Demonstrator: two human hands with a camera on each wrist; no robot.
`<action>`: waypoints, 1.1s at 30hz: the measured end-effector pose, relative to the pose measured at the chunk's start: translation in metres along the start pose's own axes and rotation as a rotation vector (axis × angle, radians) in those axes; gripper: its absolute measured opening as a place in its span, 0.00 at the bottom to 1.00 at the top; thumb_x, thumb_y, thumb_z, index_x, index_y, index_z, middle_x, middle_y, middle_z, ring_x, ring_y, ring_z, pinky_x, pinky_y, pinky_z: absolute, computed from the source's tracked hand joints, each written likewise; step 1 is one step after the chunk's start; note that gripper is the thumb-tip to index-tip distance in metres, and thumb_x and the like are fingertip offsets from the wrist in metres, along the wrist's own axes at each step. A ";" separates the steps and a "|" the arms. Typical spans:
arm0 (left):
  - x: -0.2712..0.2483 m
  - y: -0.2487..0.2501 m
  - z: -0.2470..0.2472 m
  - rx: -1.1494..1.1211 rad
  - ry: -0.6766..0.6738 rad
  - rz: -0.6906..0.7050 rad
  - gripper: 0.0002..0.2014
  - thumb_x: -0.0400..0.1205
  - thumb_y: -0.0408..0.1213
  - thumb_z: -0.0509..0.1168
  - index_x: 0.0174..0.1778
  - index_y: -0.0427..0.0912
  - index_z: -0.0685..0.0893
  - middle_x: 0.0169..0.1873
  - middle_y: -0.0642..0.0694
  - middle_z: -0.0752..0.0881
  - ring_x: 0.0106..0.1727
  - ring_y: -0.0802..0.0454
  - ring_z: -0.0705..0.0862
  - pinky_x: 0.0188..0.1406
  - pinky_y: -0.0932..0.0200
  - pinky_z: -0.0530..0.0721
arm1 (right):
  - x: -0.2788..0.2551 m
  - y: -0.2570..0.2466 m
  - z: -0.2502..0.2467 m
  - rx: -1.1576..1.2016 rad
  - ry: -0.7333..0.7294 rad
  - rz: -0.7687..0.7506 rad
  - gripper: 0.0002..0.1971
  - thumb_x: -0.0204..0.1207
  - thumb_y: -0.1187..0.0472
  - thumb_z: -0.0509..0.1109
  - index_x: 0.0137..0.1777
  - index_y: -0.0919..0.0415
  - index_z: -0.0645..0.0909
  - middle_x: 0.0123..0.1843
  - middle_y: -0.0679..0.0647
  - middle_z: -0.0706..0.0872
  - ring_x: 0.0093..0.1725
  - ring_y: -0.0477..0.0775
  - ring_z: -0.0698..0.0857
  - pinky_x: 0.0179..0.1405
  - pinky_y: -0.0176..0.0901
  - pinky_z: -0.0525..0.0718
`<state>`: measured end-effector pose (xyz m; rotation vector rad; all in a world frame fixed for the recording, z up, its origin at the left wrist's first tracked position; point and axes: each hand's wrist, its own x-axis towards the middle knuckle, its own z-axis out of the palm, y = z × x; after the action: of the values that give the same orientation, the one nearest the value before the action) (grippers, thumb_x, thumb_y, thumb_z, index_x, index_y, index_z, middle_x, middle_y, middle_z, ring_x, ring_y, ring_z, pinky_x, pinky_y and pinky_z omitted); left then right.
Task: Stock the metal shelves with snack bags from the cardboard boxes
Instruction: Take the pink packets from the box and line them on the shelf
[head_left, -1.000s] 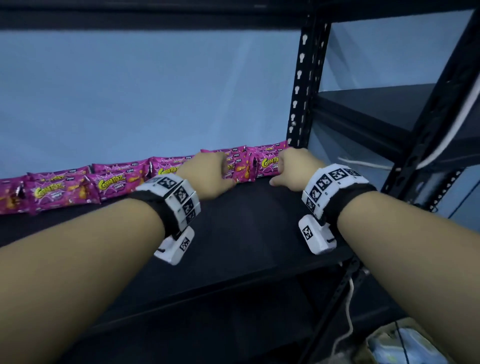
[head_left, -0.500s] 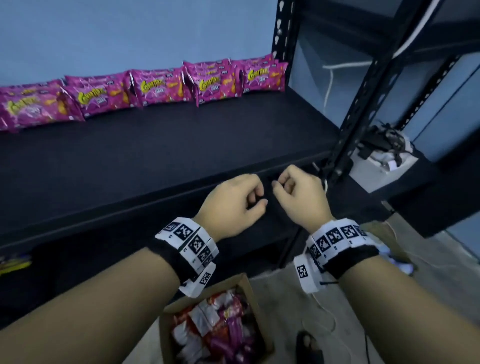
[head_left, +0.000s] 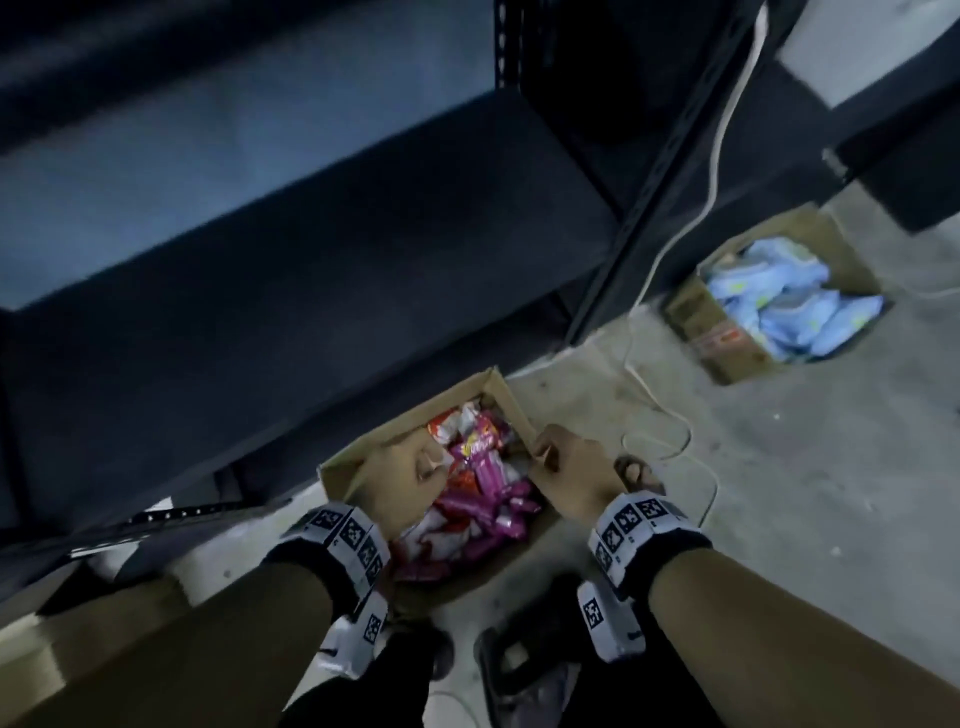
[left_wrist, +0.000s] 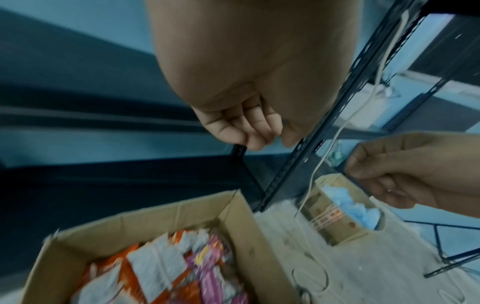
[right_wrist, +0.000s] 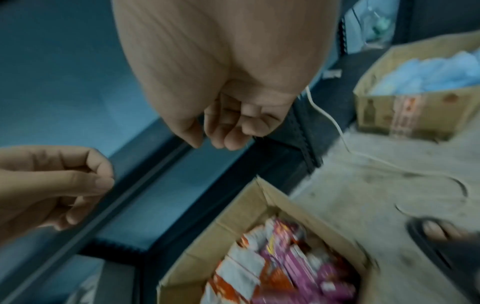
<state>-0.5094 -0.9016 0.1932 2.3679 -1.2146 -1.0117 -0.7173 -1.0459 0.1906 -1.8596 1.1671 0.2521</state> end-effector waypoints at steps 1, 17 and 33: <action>0.006 -0.019 0.022 0.020 -0.068 -0.032 0.10 0.80 0.52 0.70 0.52 0.53 0.84 0.42 0.59 0.87 0.44 0.62 0.85 0.46 0.67 0.81 | 0.011 0.018 0.021 -0.035 -0.041 0.042 0.06 0.81 0.50 0.71 0.50 0.46 0.75 0.43 0.46 0.86 0.41 0.48 0.86 0.39 0.38 0.79; 0.116 -0.215 0.265 -0.083 -0.268 -0.331 0.40 0.76 0.42 0.81 0.83 0.57 0.70 0.71 0.44 0.81 0.70 0.43 0.83 0.67 0.47 0.84 | 0.156 0.162 0.280 -0.112 -0.302 0.501 0.47 0.71 0.45 0.83 0.85 0.50 0.61 0.82 0.60 0.70 0.82 0.68 0.67 0.82 0.63 0.71; 0.128 -0.227 0.280 -0.090 -0.168 -0.269 0.17 0.80 0.45 0.76 0.65 0.50 0.89 0.51 0.49 0.91 0.50 0.51 0.89 0.55 0.50 0.88 | 0.162 0.172 0.280 -0.002 -0.187 0.608 0.16 0.84 0.62 0.70 0.71 0.56 0.80 0.65 0.58 0.87 0.65 0.62 0.86 0.64 0.50 0.84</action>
<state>-0.5208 -0.8519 -0.1860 2.4607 -0.8950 -1.3430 -0.6927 -0.9557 -0.1638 -1.4024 1.5691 0.7470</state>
